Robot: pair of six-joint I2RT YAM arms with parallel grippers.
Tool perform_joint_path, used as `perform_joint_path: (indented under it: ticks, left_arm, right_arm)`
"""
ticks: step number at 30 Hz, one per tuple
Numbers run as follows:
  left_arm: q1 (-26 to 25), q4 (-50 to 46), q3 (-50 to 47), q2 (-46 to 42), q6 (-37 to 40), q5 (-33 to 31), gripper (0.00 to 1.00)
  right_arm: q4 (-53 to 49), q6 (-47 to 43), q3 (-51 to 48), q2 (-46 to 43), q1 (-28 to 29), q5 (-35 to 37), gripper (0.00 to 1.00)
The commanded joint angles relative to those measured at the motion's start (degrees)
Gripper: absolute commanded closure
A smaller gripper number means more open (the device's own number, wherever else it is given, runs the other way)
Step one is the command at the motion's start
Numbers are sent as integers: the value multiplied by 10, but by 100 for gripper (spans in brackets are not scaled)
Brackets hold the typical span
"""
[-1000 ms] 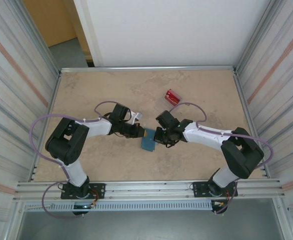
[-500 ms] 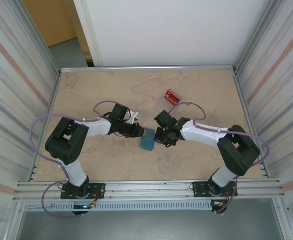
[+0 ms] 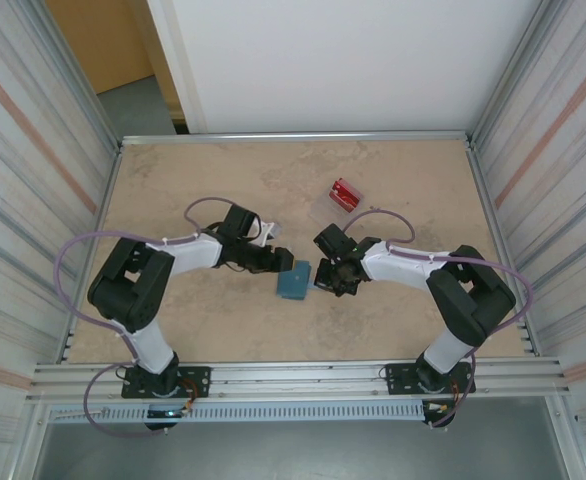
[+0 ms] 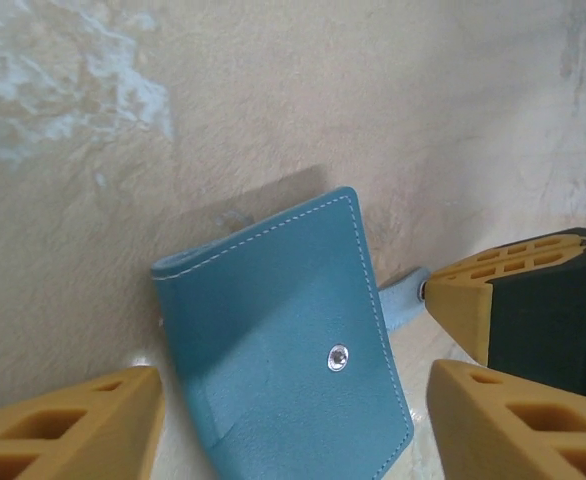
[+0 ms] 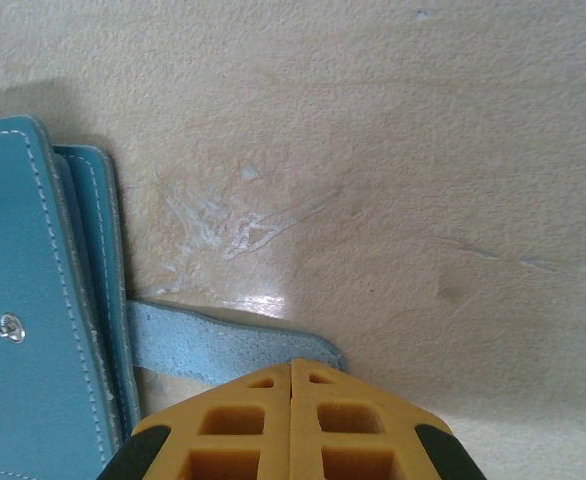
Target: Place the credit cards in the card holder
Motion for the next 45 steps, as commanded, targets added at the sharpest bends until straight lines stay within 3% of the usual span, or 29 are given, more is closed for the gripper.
perform_joint_path:
  ticks: [1,9,15,17,22,29,45]
  left_arm:
    - [0,-49,25,-49,67,-45,25]
    - [-17,-111,43,-104,259,-102,15]
    - [-77,-147,32,-122,434,-169,2]
    - [-98,-155,25,-120,476,-198,1]
    - [-113,-142,2,-115,503,-209,1]
    - [-155,-112,-13,-86,574,-290,1]
    - [-174,-78,9,-45,545,-376,1]
  right_arm:
    - [2,7,-10,10,-7,-5,97]
    - [15,7,-24,4,-13,-10,97]
    - [32,8,-42,3,-17,-14,97]
    - [40,11,-48,-2,-14,-14,97]
    - [45,13,-58,-5,-14,-13,97]
    - [47,14,-69,-16,-16,-11,97]
    - [58,8,-77,-12,-20,-20,98]
